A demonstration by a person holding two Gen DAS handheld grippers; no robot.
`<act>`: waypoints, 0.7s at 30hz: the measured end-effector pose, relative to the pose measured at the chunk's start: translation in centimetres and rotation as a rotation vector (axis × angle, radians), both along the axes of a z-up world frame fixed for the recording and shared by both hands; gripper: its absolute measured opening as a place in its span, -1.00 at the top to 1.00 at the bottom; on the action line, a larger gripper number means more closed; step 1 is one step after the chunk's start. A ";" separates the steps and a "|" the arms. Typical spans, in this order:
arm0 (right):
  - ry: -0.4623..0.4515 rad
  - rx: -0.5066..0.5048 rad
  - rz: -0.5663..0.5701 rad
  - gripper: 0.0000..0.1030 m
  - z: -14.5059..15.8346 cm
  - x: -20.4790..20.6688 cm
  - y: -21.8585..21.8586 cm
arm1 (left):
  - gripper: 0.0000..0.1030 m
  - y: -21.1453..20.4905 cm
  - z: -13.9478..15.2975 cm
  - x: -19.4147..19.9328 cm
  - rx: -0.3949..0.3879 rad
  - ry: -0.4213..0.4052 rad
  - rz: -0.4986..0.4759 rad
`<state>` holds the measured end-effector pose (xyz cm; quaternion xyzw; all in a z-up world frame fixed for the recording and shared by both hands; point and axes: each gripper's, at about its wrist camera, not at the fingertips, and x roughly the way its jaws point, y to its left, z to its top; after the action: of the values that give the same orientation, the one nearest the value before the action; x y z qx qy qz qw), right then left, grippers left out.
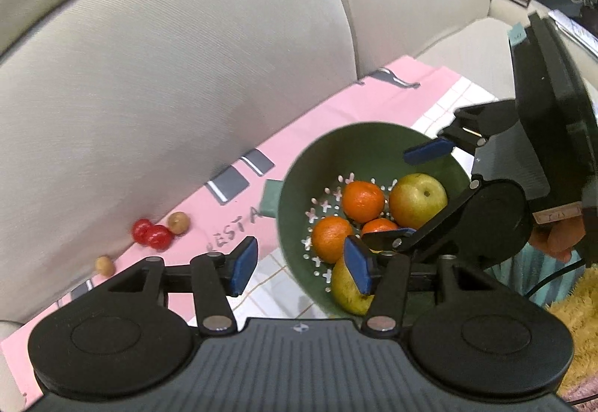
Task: Organize fruits
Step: 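Withdraw both tools from the colander toward the nuts and tomatoes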
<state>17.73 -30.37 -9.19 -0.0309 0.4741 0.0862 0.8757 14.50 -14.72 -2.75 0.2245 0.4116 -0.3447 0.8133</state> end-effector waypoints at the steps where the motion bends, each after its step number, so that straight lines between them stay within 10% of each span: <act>1: 0.001 0.004 -0.013 -0.72 0.4 -0.2 0.0 | -0.25 0.4 0.3 -0.2 -0.006 -0.009 0.008; 21: -0.102 0.092 -0.131 -0.85 4.6 -3.8 6.2 | -0.30 9.1 1.9 -0.8 -0.150 -0.085 0.289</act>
<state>13.97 -24.19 -4.64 0.0360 0.4253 0.0485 0.9031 13.70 -5.65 -0.87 0.1160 0.3779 -0.2443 0.8855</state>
